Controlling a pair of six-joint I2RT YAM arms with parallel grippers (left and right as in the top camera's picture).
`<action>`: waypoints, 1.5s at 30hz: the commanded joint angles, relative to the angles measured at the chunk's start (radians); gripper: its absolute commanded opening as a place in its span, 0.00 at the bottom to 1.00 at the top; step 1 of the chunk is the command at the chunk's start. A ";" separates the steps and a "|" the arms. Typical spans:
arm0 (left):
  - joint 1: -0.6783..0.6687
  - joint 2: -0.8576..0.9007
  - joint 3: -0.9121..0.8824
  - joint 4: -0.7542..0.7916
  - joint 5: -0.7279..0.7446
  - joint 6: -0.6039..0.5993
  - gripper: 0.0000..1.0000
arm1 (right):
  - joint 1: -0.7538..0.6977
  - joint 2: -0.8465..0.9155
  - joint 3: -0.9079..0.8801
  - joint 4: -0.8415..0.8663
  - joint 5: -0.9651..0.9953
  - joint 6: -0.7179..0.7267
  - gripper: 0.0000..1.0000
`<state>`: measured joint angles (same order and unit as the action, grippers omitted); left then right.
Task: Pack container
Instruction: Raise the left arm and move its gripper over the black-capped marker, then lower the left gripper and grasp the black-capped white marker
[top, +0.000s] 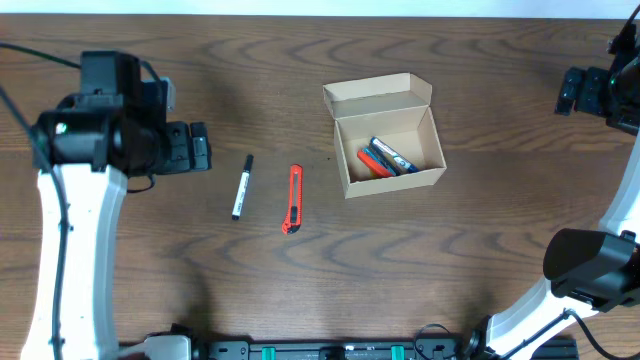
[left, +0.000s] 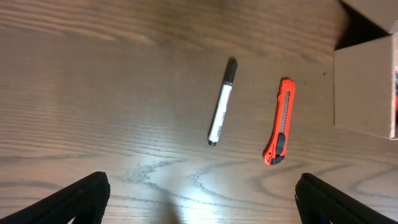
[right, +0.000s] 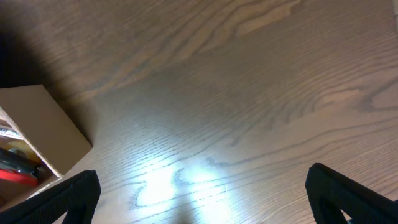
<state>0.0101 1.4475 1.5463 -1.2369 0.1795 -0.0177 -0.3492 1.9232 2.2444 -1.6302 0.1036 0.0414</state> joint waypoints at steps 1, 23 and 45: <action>-0.005 0.069 0.006 -0.004 0.032 0.020 0.95 | -0.003 -0.016 0.013 -0.001 -0.003 0.010 0.99; -0.291 0.333 0.006 0.109 -0.299 -0.089 0.95 | -0.003 -0.016 0.013 -0.001 -0.003 0.011 0.99; -0.290 0.457 -0.035 0.222 -0.302 -0.137 0.95 | -0.003 -0.016 0.013 -0.001 -0.003 0.011 0.99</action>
<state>-0.2832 1.8965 1.5307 -1.0245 -0.1078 -0.1383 -0.3492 1.9232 2.2444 -1.6302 0.1032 0.0414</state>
